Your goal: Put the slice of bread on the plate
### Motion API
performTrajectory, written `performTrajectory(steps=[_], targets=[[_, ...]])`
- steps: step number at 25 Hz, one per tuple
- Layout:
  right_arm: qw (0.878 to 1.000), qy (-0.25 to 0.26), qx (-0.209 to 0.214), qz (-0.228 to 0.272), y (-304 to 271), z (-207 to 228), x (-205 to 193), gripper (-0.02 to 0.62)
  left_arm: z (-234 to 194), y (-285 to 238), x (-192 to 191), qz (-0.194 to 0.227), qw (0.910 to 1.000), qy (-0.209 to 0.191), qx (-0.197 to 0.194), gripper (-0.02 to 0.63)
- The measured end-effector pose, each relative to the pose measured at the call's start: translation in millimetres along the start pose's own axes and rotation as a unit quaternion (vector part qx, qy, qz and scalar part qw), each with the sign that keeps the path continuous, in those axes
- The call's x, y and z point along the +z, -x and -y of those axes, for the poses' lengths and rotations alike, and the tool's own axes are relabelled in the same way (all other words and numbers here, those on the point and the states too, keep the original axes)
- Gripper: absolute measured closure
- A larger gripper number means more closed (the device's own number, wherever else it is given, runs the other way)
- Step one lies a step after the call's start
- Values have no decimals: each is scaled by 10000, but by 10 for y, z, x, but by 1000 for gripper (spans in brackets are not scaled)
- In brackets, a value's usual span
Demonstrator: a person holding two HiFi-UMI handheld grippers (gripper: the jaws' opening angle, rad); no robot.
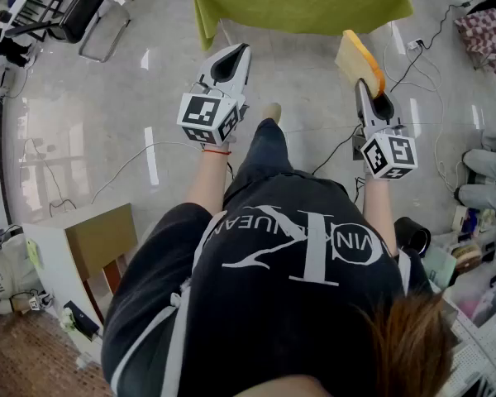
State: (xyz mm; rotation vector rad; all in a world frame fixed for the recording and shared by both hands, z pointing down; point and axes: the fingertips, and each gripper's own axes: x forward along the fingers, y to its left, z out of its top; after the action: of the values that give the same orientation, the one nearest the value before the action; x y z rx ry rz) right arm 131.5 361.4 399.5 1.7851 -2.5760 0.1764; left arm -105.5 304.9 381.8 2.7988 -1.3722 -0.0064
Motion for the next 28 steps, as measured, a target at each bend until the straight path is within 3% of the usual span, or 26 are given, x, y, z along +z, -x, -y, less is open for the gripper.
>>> performTrajectory(steps=[17,28], targets=[[9997,-249,-66,42,-184,87,-15,494,-290,-150,-123,-118,9996,215,139,595],[9989,-465,48,-98,-1022,361,1,500,-853,-836,-263,-407,9982,406,142,595]])
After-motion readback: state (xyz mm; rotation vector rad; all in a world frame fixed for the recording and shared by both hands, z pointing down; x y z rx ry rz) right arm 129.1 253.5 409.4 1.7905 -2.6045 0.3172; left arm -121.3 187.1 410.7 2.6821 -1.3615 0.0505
